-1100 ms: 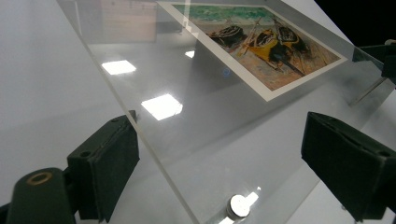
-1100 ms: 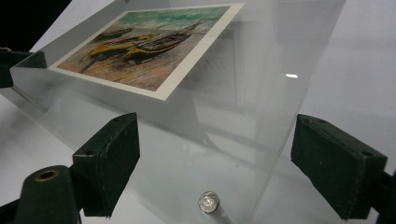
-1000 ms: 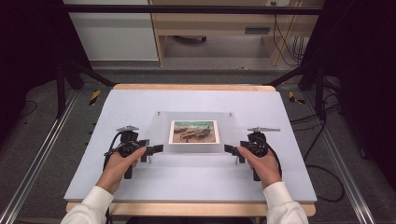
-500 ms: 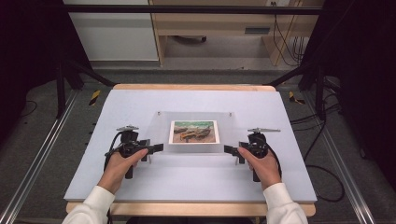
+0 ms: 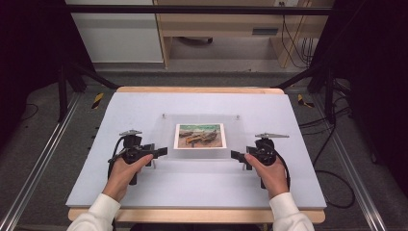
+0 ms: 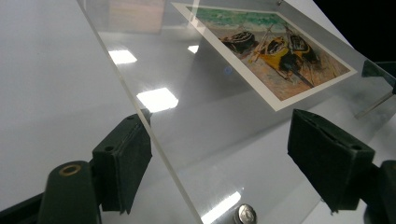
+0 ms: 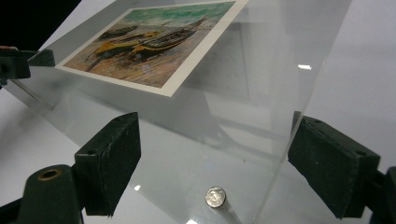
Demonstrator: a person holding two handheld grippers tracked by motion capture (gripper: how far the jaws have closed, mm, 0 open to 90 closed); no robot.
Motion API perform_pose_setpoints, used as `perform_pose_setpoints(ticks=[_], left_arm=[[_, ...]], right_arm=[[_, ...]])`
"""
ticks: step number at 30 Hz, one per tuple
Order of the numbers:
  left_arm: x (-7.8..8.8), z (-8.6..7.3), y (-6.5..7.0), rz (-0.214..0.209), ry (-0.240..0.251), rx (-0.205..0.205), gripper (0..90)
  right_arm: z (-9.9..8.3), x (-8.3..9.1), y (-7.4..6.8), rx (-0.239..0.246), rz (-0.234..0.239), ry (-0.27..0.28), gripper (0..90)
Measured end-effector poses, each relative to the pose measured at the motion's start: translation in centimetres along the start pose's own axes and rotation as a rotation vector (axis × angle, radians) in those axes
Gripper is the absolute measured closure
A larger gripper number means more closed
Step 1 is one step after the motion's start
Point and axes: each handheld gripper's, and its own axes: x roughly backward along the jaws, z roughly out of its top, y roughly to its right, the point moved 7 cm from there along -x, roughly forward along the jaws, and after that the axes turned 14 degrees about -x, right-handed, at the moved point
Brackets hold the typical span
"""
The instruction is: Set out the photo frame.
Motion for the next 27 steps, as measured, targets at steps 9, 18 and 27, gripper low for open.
perform_pose_setpoints(ticks=[9,18,27], left_arm=[[0.6,-0.1,0.6,0.031,0.010,-0.043,23.1],[1.3,-0.4,1.2,0.058,0.038,-0.080,25.5],[1.9,-1.0,1.7,0.072,0.092,-0.112,28.5]], right_arm=[[-0.5,0.5,-0.4,0.052,-0.017,0.023,17.6],[-1.1,1.2,-0.8,0.108,-0.024,0.058,19.0],[-1.9,2.0,-1.0,0.151,-0.032,0.079,22.9]])
